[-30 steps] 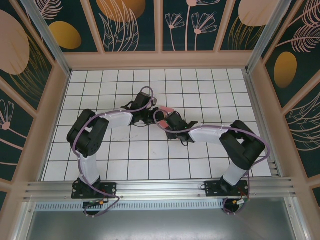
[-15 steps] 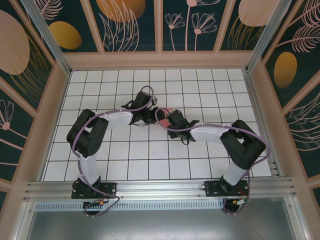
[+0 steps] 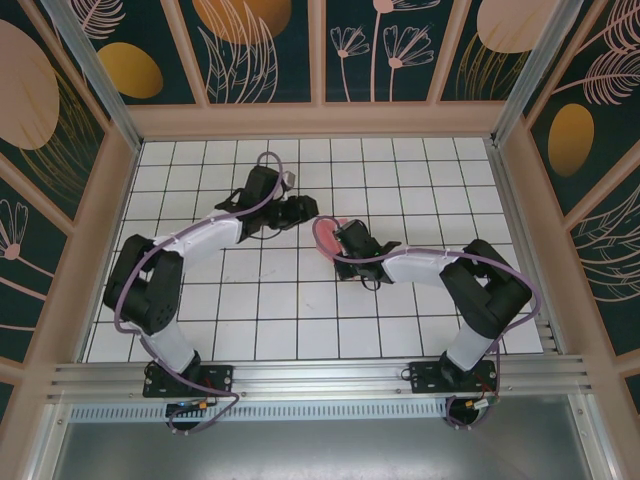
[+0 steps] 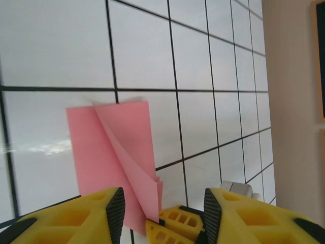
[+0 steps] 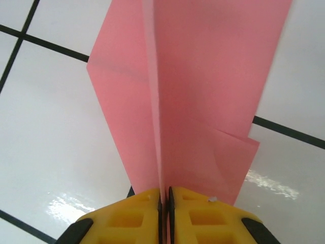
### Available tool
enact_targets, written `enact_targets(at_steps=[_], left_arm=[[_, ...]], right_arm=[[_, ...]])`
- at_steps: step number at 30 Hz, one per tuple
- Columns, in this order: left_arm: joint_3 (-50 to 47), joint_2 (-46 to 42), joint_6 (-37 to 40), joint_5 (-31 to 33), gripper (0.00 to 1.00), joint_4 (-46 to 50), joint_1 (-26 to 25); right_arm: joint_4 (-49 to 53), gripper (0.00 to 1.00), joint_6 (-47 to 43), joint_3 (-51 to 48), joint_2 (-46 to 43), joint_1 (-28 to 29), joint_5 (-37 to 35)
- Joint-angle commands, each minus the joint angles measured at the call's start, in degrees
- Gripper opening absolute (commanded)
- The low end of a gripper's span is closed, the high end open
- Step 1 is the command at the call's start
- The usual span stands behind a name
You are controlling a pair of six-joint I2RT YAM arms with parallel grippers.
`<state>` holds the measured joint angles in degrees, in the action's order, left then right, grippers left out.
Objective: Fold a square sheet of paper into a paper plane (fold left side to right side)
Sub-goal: Fourth fold the wing at the center of the table.
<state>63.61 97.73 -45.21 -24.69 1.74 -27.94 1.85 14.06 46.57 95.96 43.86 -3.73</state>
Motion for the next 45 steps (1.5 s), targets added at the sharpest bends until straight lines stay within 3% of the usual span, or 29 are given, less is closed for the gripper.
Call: enact_targets(at_steps=[1, 14, 24, 45], left_arm=[[-2.61, -1.43, 0.85, 0.43, 0.47, 0.3, 0.35], [-5.57, 6.1, -1.62, -3.43, 0.33, -6.2, -2.91], [-2.15, 11.43, -1.9, -3.49, 0.31, -6.0, -5.14], [0.97, 17.61, -0.36, -1.0, 0.36, -2.52, -5.72]], right_arm=[[-3.61, 0.14, 2.04, -1.55, -0.95, -0.43, 5.36], [-13.0, 0.13, 6.98, -5.35, -1.43, -4.13, 16.96], [-17.18, 0.13, 9.75, -6.5, -0.62, -5.91, 22.33], [-17.73, 0.15, 12.13, -5.81, 3.84, -8.62, 25.62]])
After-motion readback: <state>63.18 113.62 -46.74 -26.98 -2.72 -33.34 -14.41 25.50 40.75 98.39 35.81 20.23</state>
